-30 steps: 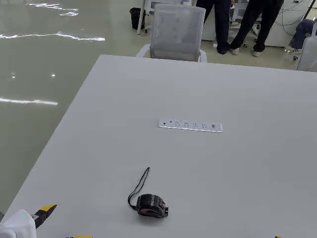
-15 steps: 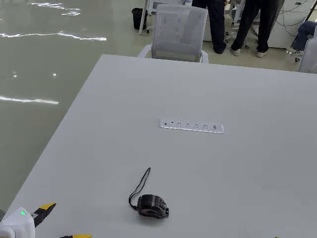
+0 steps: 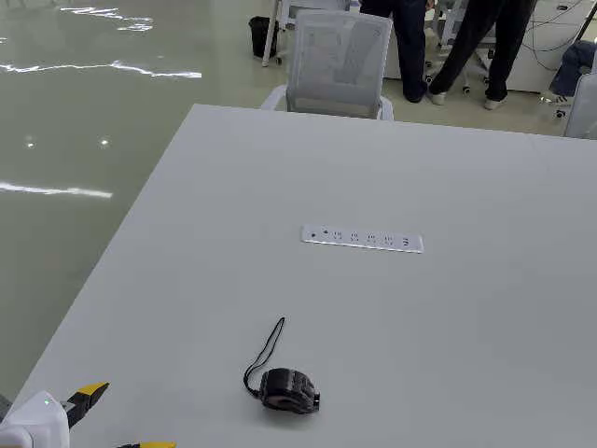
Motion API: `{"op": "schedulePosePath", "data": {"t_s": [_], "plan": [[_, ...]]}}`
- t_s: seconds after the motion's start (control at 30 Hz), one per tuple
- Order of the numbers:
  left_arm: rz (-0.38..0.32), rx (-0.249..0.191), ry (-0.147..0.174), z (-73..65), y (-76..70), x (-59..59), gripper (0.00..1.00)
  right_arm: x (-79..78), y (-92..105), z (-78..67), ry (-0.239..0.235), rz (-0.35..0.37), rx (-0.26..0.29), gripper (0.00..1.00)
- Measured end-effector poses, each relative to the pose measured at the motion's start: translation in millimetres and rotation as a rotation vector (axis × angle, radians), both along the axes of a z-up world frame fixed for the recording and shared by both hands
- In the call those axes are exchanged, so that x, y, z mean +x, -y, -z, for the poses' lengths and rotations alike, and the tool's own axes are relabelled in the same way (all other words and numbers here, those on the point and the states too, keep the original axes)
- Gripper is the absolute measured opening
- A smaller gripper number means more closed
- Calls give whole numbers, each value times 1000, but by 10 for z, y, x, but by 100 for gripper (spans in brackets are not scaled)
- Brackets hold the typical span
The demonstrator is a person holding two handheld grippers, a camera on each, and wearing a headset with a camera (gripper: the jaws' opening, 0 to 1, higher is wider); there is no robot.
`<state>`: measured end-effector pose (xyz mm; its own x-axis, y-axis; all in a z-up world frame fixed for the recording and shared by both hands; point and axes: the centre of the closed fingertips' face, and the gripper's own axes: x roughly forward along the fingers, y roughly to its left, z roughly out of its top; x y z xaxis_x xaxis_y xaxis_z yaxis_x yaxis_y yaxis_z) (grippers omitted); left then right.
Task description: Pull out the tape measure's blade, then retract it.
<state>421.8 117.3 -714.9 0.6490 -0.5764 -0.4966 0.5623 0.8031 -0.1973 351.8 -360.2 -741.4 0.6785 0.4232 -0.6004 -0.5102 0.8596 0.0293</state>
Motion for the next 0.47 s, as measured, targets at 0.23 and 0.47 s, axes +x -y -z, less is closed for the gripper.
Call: {"op": "schedulePosePath", "data": {"t_s": [0.23, 0.47], "plan": [[-8, -5, 4, 11, -32, 16, 99, -17, 9, 36, -5, -12, -13, 100], [-10, -6, -1, 57, -38, -4, 99, -8, 37, 29, -8, 1, -10, 100]]}}
